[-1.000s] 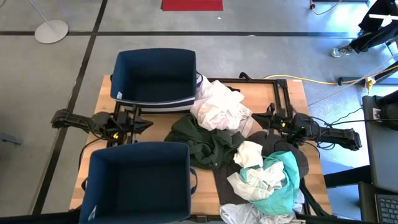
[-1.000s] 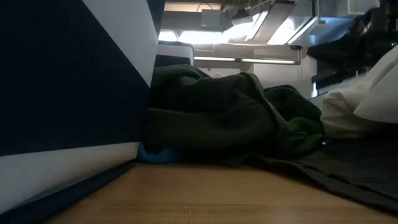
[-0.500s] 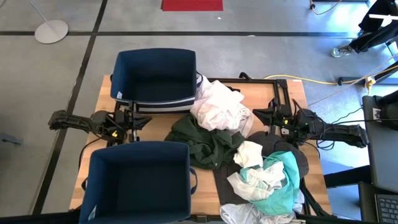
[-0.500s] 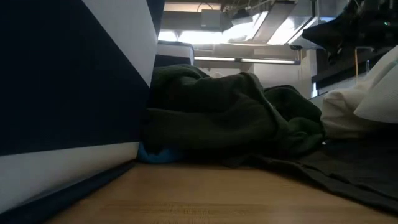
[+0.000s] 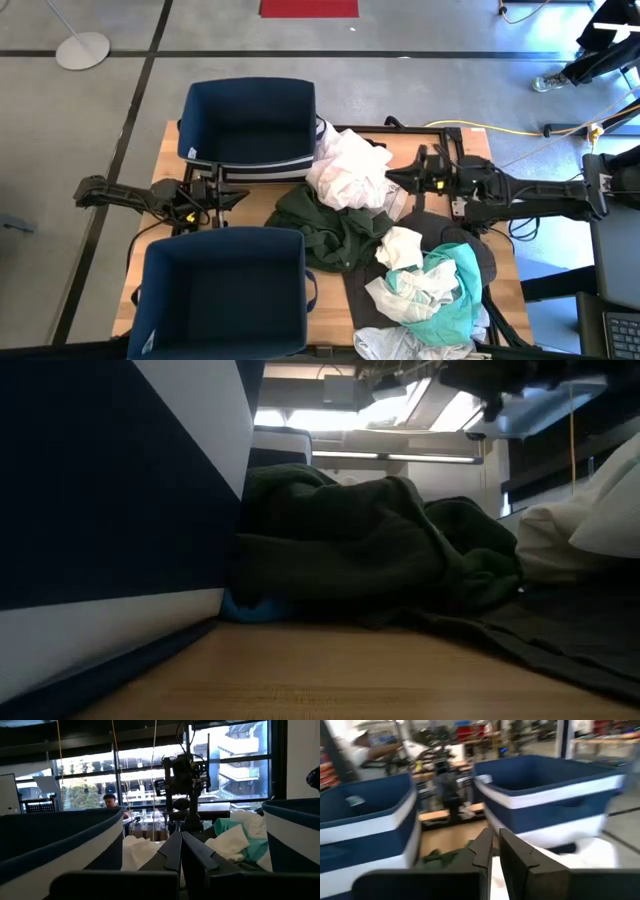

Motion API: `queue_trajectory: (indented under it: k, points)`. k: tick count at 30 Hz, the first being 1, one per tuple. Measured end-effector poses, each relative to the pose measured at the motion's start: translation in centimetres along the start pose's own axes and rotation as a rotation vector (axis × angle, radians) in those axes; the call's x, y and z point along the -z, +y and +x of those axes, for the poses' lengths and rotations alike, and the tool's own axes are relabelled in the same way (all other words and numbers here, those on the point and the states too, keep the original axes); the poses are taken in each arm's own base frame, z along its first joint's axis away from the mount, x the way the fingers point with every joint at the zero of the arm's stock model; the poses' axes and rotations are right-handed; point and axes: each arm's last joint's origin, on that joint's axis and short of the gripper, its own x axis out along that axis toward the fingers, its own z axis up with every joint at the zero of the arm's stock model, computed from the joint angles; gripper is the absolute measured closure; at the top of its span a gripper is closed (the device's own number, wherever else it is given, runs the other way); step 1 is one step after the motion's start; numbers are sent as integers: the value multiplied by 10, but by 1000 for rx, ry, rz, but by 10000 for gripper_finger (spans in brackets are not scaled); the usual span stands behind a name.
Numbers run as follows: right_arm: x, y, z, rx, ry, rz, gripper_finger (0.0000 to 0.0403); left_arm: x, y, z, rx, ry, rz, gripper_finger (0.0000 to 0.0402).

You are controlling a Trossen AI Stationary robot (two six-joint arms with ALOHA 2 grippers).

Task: Sort clothes
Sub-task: Put the white polo shirt into the top blue laundry bin

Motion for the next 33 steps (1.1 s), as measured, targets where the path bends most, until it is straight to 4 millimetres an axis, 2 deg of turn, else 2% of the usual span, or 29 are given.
queue_trajectory:
  k: [4,7,12,15,18,21,25,33]
  points:
    - [-15,3,19,-28,1,-48,362,-3,1,0,-6,-33,34,402]
    - [-23,3,34,-8,47,-47,327,-7,1,0,-13,-66,32,402]
    - [-49,5,51,45,206,-127,216,-10,2,-1,-19,-101,53,402]
    - [-62,4,61,140,333,-183,141,-10,2,0,-19,-98,73,402]
    - [-66,2,69,216,472,-248,78,-10,2,0,-19,-99,82,402]
    - [-62,0,80,254,535,-301,35,-10,2,-1,-19,-100,82,401]
    - [-52,-1,92,244,584,-330,7,-10,2,-1,-20,-100,94,401]
    - [-29,-4,112,248,695,-380,16,-10,2,-1,-21,-100,99,402]
